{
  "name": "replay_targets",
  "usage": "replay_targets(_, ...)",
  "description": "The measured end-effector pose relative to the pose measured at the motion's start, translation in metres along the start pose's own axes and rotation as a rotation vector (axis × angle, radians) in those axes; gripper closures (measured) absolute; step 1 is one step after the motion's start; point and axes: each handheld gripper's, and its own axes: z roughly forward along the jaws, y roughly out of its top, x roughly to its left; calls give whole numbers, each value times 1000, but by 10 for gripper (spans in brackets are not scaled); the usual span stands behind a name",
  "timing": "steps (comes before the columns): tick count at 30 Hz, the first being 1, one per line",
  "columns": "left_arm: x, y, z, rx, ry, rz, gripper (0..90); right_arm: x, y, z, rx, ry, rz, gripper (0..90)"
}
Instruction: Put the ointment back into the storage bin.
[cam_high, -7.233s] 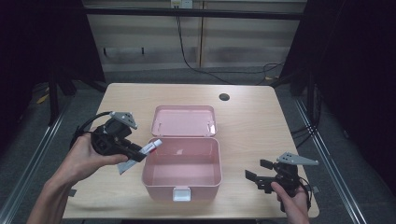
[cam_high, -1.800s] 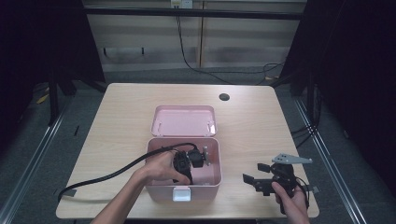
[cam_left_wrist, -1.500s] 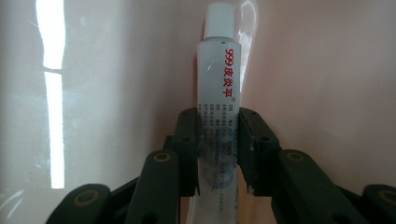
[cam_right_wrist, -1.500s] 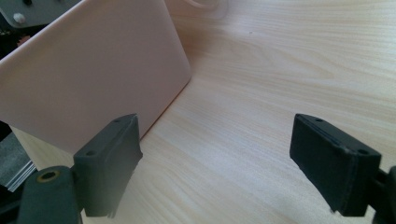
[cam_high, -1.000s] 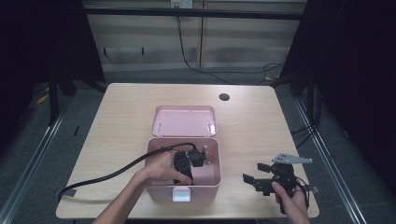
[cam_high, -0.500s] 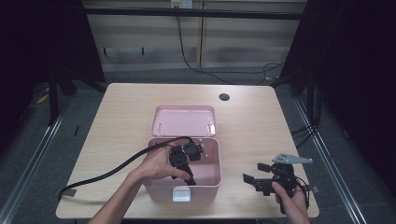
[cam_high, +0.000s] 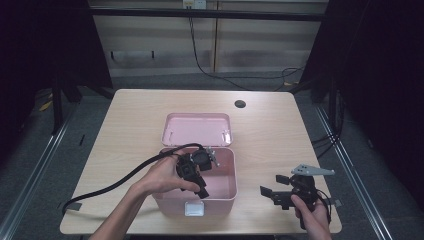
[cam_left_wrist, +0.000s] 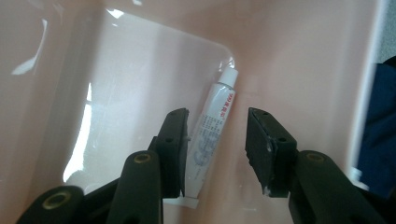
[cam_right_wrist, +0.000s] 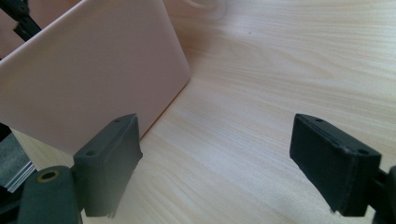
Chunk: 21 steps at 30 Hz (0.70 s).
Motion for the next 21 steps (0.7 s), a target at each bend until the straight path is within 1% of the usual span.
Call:
replay_targets(1, 0, -1, -3, -1, 13, 9, 587, 0, 0, 0, 0, -1, -1, 161)
replay_targets(2, -1, -2, -5, -8, 12, 4, 586, 0, 0, 0, 0, -1, 2, 161)
replay_targets(5, -4, -3, -11, -16, 19, 12, 575, 0, 0, 0, -1, 1, 1, 161)
replay_targets(6, -4, -4, -12, -18, 20, 21, 575, 0, 0, 0, -1, 0, 2, 161)
replay_targets(8, -6, -5, -15, -27, 19, 19, 572, 0, 0, 0, -2, 1, 1, 161)
replay_targets(9, -7, -5, -17, -27, 29, 19, 572, 0, 0, 0, -2, 0, 0, 161)
replay_targets(11, -8, -6, -19, -41, 35, 15, 567, 0, 0, 0, -1, -1, 2, 161)
replay_targets(13, -9, -7, -21, -36, 46, 19, 566, 0, 0, 0, 0, -1, 3, 161)
replay_targets(15, -11, -8, -22, -44, 49, 13, 556, 0, 0, 0, -2, 0, 0, 161)
replay_targets(17, -12, -8, -26, -48, 54, 15, 550, 0, 0, 0, -1, 0, 1, 161)
replay_targets(18, -12, -9, -27, -47, 59, 24, 544, 0, 0, 0, -1, -1, 1, 161)
replay_targets(20, -13, -10, -31, -48, 67, 23, 544, 0, 0, 0, -2, 0, 0, 161)
replay_targets(21, -14, -11, -32, -51, 65, 22, 544, 0, 0, 0, -3, 1, -1, 161)
